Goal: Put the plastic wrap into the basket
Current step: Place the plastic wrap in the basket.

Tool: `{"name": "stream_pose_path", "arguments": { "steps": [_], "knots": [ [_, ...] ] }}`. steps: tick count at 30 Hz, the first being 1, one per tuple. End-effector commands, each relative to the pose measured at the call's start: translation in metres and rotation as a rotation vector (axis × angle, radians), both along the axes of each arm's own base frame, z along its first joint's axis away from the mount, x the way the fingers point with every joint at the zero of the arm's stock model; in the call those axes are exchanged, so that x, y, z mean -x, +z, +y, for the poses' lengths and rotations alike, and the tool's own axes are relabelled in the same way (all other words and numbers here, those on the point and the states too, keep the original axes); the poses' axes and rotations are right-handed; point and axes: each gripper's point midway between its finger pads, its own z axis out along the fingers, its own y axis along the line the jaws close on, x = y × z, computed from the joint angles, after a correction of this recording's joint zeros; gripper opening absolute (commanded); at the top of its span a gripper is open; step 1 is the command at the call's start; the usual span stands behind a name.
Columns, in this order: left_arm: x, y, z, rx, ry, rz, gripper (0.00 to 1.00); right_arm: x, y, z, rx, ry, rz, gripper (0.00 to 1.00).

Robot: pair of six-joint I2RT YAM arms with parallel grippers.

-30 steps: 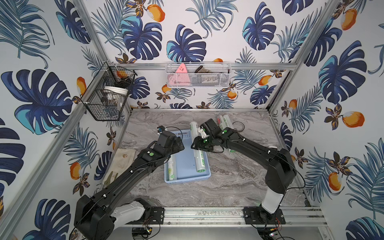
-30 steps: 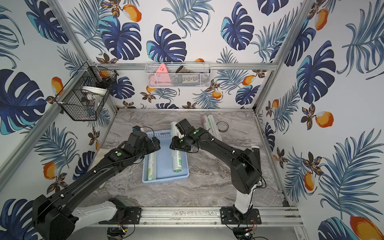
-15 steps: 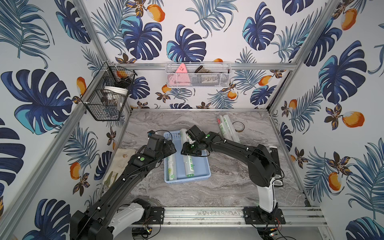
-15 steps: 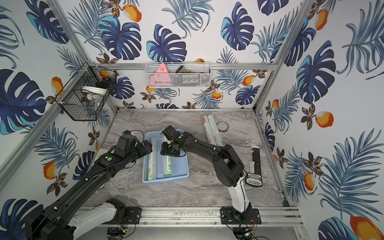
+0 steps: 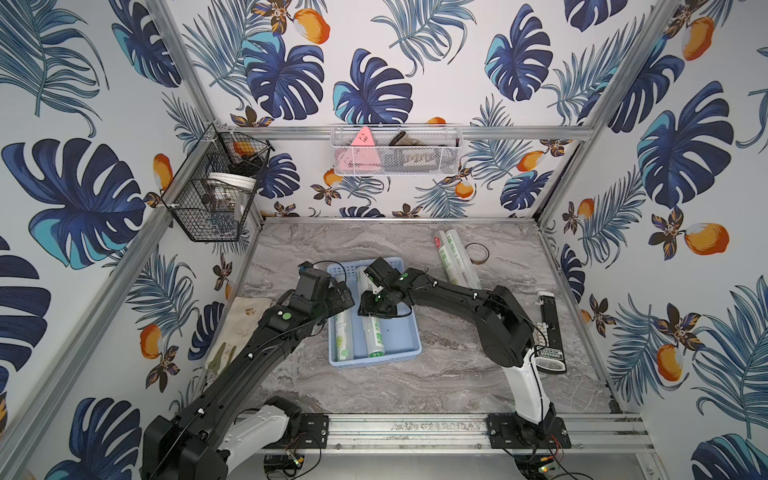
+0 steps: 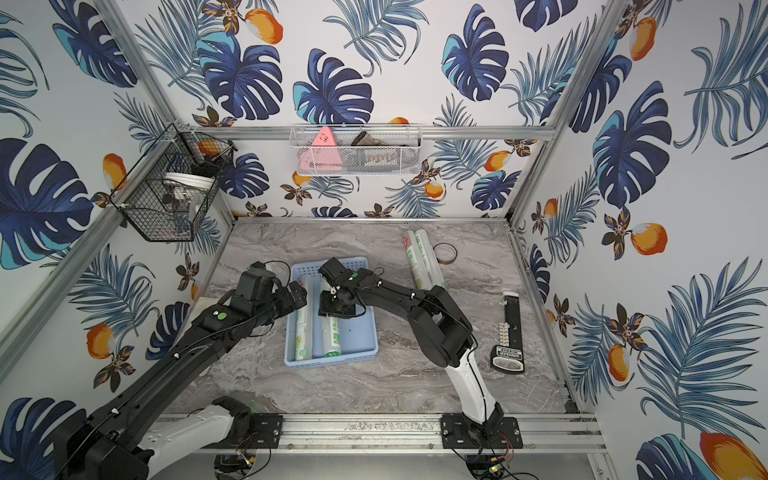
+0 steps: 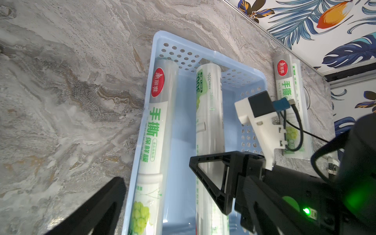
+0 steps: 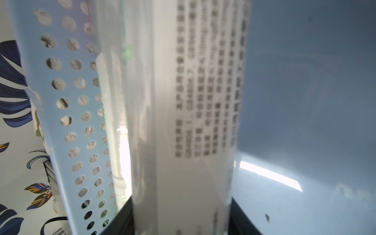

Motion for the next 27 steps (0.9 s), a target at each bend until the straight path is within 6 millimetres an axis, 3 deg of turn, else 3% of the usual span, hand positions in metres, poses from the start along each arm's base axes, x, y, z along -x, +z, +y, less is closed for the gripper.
{"name": "stream_pose_path", "arguments": {
  "steps": [1,17,27],
  "knots": [
    [-0.002,0.000,-0.001,-0.005,-0.014,-0.005,0.99,-0.003,0.006,0.012,-0.040,0.009,-0.017,0.32],
    [-0.004,-0.003,-0.005,0.004,-0.026,0.002,0.99,-0.010,-0.015,0.021,-0.022,-0.014,-0.011,0.36],
    [-0.004,-0.004,-0.006,0.007,-0.033,0.003,0.99,-0.008,-0.021,0.022,-0.027,-0.013,0.009,0.44]
  ]
}}
